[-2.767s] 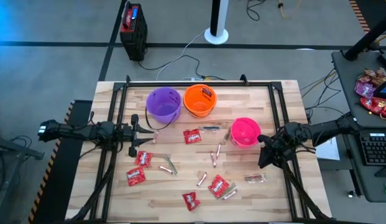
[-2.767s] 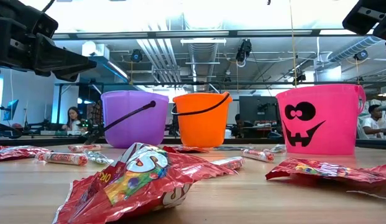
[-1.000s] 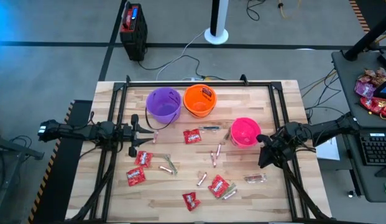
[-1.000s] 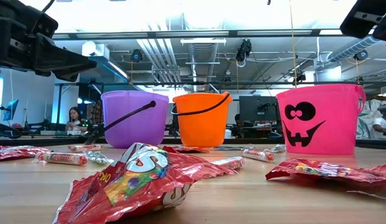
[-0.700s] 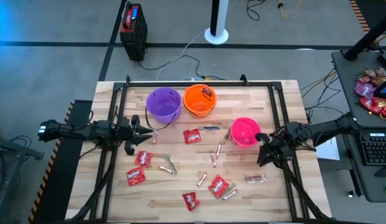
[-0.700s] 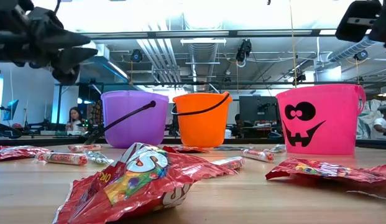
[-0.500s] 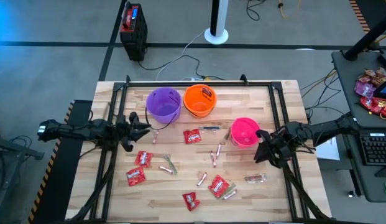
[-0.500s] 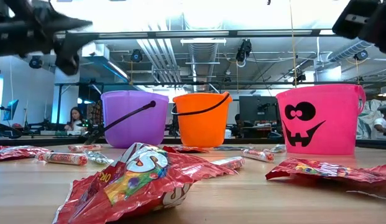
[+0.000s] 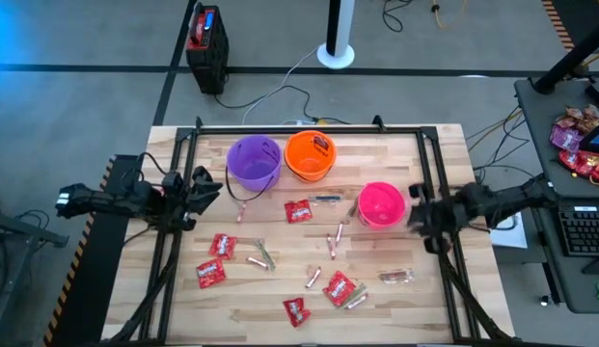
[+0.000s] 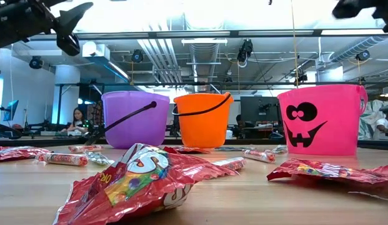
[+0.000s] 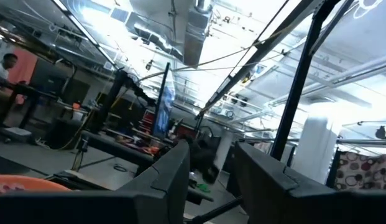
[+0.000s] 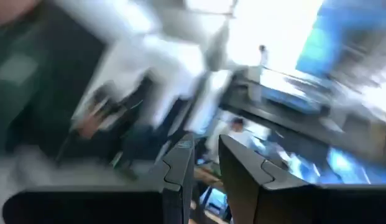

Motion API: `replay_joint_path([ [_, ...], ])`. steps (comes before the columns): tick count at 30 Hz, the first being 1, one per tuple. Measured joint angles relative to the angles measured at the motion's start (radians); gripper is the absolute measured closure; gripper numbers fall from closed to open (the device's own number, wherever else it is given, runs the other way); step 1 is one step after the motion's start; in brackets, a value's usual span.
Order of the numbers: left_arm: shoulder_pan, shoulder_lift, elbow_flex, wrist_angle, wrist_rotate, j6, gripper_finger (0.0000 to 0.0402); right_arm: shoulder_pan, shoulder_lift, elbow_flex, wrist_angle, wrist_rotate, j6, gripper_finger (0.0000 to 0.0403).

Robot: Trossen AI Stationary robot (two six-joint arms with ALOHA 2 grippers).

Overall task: Sort candy by brand, put in halloween buckets
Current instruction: Put the red candy into the pink bucket

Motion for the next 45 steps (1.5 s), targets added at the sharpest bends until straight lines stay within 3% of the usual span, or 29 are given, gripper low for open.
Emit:
replay_joint_path([
  [3, 0.000, 0.000, 0.000, 0.001, -0.011, 0.002, 0.0288, -0.001, 0.032, 0.078, -0.102, 0.226, 0.192, 0.0335],
  [11, 0.000, 0.026, 0.000, -0.030, -0.052, 0.023, 0.0288, 0.000, 0.303, 0.403, -0.382, 0.295, 0.360, 0.0335],
  [16, 0.000, 0.067, 0.000, -0.036, -0.054, 0.017, 0.0288, 0.000, 0.491, 0.686, -0.815, 0.489, 0.522, 0.0335],
  [18, 0.000, 0.092, 0.000, -0.042, -0.053, 0.001, 0.0288, -0.002, 0.561, 0.785, -0.988, 0.505, 0.535, 0.0335],
  [23, -0.002, 0.169, 0.000, -0.046, 0.009, -0.050, 0.0288, 0.003, 0.727, 0.962, -1.239, 0.415, 0.507, 0.0335],
  [27, -0.005, 0.236, 0.010, -0.048, 0.032, -0.073, 0.0288, 0.002, 0.843, 1.085, -1.287, 0.316, 0.491, 0.0335],
  [32, -0.007, 0.276, 0.080, -0.049, 0.062, -0.016, 0.0288, 0.003, 0.976, 1.206, -1.365, 0.112, 0.468, 0.0335],
  [36, -0.015, 0.293, 0.161, -0.142, 0.062, 0.032, 0.0288, 0.004, 1.054, 1.267, -1.376, -0.015, 0.485, 0.0335],
  [39, -0.028, 0.310, 0.222, -0.225, 0.064, 0.050, 0.0288, 0.017, 1.115, 1.277, -1.391, -0.058, 0.486, 0.0335],
  [45, -0.055, 0.342, 0.302, -0.234, 0.140, 0.071, 0.0288, 0.045, 1.229, 1.280, -1.417, -0.078, 0.443, 0.0335],
])
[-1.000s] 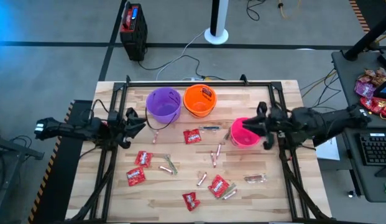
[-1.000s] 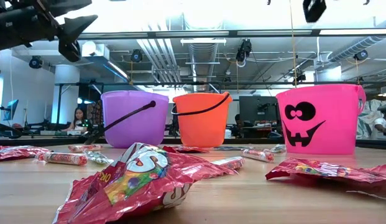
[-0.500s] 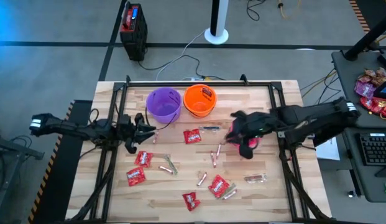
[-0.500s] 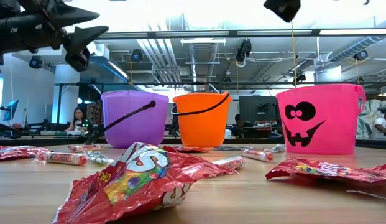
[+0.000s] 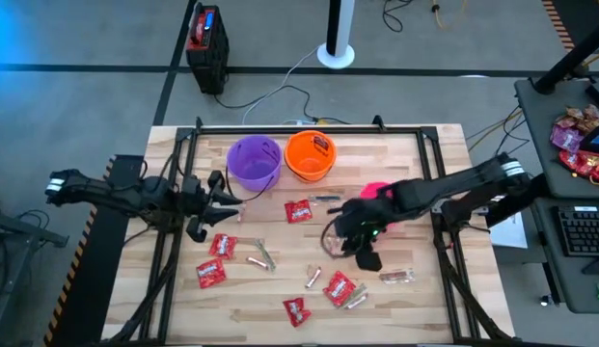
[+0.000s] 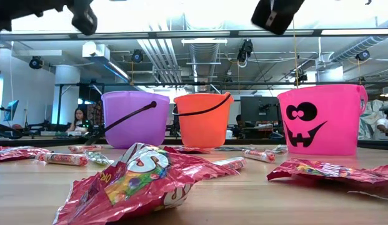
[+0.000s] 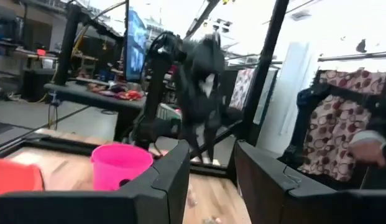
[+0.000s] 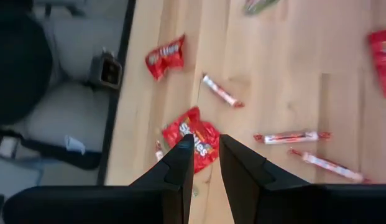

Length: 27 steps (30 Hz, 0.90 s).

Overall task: Sort candy by brand, put in halloween buckets
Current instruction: Put the red candy into the pink bucket

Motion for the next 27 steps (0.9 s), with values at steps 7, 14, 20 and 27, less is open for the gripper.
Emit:
replay_joint_path([
  [7, -0.001, 0.018, 0.066, -0.058, -0.007, 0.006, 0.0288, 0.077, 0.121, 0.001, 0.004, 0.078, -0.121, 0.0335],
  [14, 0.000, 0.032, 0.079, -0.093, -0.089, 0.037, 0.0288, 0.177, 0.252, 0.000, 0.092, 0.158, -0.185, 0.0333],
  [20, -0.001, 0.037, 0.073, -0.092, -0.097, 0.029, 0.0288, 0.213, 0.343, 0.000, 0.140, 0.189, -0.177, 0.0292],
  [27, 0.000, 0.043, 0.070, -0.091, -0.096, 0.023, 0.0288, 0.244, 0.437, 0.000, 0.133, 0.286, -0.228, 0.0232],
])
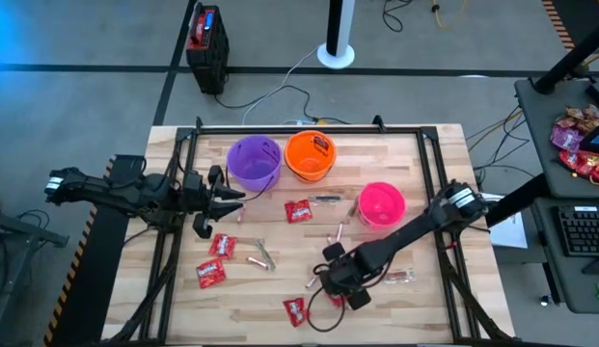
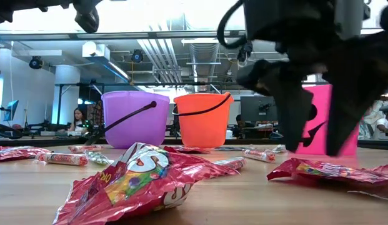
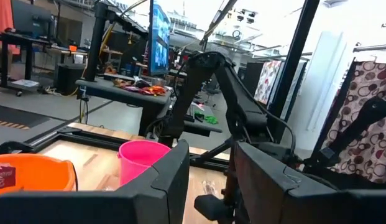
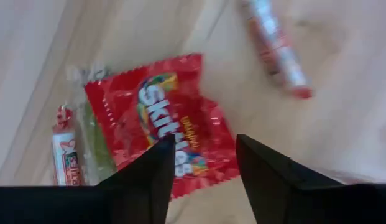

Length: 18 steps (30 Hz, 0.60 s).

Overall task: Sort candy by brand, put in halloween buckets
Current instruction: Put the red candy into the pink bucket

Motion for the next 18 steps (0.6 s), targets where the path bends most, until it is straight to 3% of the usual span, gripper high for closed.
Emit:
replay_joint_path([
  [5, 0.000, 0.007, 0.000, 0.003, 0.000, 0.000, 0.0288, -0.003, 0.017, 0.000, 0.001, 0.010, 0.008, 0.0222],
  [8, 0.000, 0.019, 0.000, 0.004, 0.000, 0.000, 0.0288, -0.007, 0.026, 0.001, 0.002, 0.008, 0.009, 0.0236],
  [18, 0.000, 0.081, -0.001, 0.004, -0.017, 0.000, 0.0288, -0.017, 0.062, 0.002, 0.013, 0.002, 0.008, 0.0379],
])
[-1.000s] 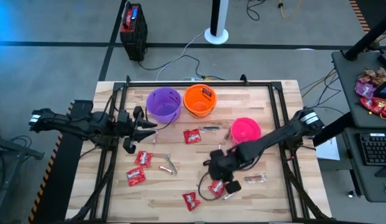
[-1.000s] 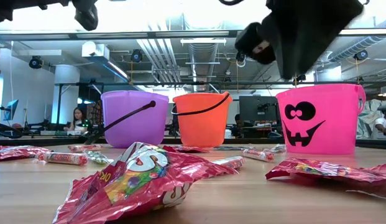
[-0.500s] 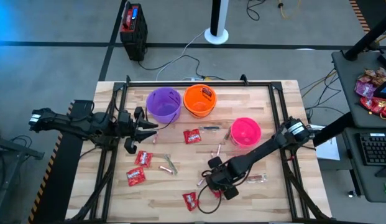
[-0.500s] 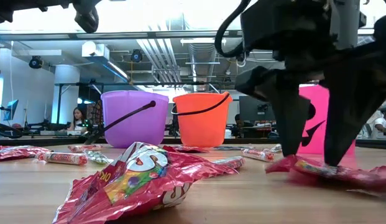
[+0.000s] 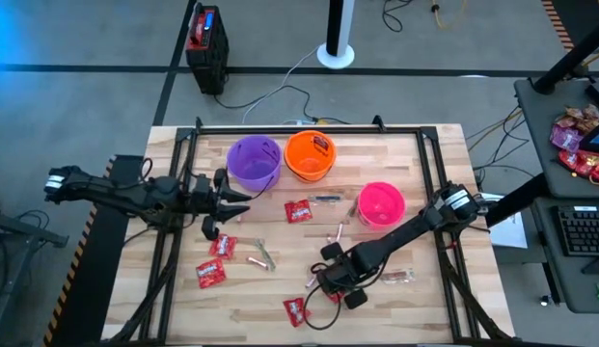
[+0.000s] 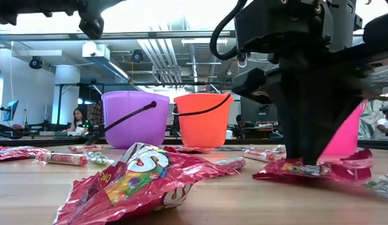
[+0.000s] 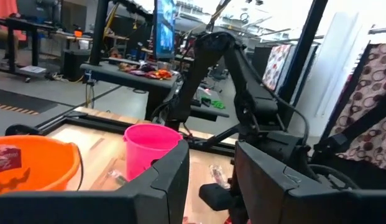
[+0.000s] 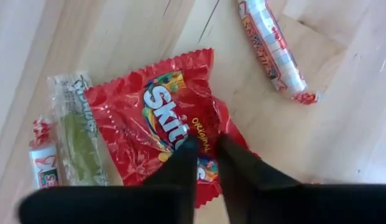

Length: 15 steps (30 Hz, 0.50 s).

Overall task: Sort candy by brand, put in halloween buckets
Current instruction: Put the red candy into the pink bucket

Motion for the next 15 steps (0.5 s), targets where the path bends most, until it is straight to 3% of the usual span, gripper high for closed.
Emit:
replay_joint_path([
  [7, 0.000, 0.024, 0.000, 0.026, -0.001, 0.002, 0.0288, -0.008, -0.036, -0.005, 0.008, 0.005, 0.019, 0.0394],
  [15, 0.000, 0.024, 0.000, 0.028, -0.002, 0.009, 0.0288, -0.021, -0.139, -0.006, 0.012, 0.098, 0.029, 0.0395],
])
